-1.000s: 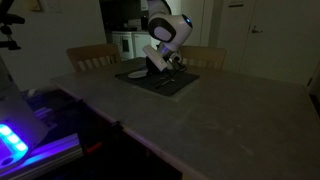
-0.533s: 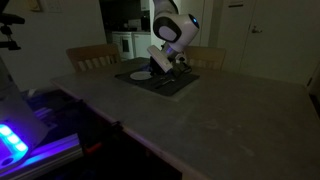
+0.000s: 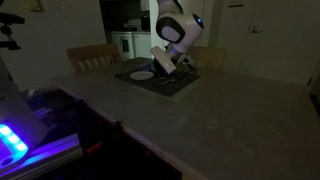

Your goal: Move the plate to the left

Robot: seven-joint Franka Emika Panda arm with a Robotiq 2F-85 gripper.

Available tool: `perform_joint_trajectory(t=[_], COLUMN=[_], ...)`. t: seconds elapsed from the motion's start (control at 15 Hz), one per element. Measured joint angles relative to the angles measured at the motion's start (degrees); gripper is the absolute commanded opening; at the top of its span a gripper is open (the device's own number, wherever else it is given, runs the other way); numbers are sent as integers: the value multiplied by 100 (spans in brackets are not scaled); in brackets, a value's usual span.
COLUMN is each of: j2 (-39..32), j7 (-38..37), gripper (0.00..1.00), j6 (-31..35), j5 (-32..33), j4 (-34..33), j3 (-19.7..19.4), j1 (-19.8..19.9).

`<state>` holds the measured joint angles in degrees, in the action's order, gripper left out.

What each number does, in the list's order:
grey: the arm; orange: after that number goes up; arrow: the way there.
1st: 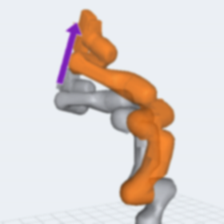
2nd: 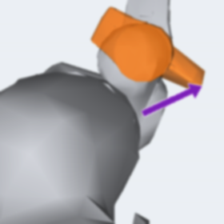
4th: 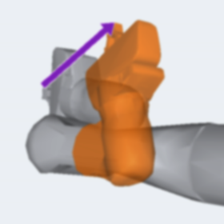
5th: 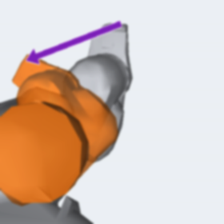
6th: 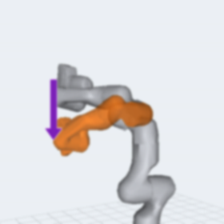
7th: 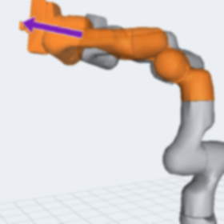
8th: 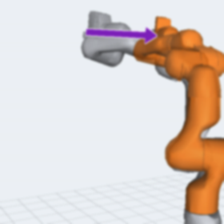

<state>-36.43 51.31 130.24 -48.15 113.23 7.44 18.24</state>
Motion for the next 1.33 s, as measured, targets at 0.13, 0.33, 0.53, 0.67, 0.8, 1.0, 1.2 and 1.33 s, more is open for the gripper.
perform_joint_trajectory(t=[0.13, 0.33, 0.53, 0.67, 0.8, 1.0, 1.2, 1.33], j2=[0, -1, -2, 0, 7, 10, 10, 9], j7=[-1, -10, -19, -19, -21, -21, -21, -21], gripper=[50, 73, 93, 100, 100, 87, 82, 83], j6=[-6, -7, -7, -11, -29, -39, -39, -40], j5=[0, 0, 0, 0, 0, 0, 0, 0], j4=[16, 56, 85, 88, 86, 83, 82, 82], j3=[-2, -2, -1, -1, 0, 0, -2, -2], j1=[-51, -219, -376, -431, -468, -499, -500, -503])
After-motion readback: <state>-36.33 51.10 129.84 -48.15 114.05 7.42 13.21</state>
